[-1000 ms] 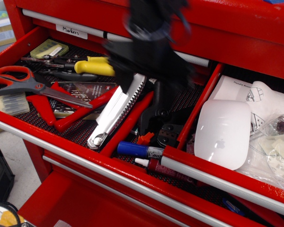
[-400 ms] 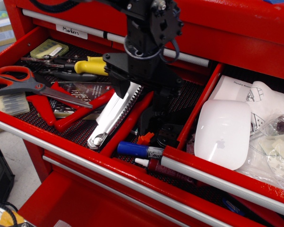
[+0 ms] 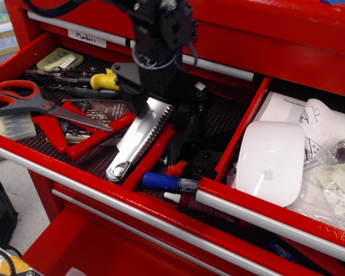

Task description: Pick up box cutter and put into drawer

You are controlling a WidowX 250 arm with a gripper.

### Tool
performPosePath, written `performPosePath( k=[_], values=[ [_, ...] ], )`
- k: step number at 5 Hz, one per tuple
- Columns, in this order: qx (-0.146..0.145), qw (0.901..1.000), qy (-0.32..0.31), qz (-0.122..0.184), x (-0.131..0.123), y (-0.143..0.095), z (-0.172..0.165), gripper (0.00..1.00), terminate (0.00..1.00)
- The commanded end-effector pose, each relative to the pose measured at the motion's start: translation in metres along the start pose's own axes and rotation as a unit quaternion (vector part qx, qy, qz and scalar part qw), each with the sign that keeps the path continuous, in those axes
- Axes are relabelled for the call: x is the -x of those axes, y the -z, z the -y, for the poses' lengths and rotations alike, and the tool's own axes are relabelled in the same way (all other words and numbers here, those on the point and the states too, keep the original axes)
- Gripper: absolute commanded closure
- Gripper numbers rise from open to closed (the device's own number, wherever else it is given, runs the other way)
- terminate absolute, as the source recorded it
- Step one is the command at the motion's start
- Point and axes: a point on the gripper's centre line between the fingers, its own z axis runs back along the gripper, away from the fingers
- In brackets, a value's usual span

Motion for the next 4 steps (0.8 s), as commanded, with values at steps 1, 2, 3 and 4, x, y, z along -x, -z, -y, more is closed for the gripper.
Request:
performPosePath(
  k=[1, 2, 3, 4],
  values=[
    [0.031, 0.9995, 0.003, 0.007, 0.0, 0.014, -0.009, 0.0, 0.0],
    [0.039, 0.9992, -0.001, 0.009, 0.005, 0.026, -0.009, 0.0, 0.0],
    [0.04, 0.999, -0.019, 0.012, 0.007, 0.03, -0.008, 1.0, 0.0],
    [0.034, 0.9993, -0.011, -0.01, 0.0, 0.011, -0.004, 1.0, 0.0]
  ],
)
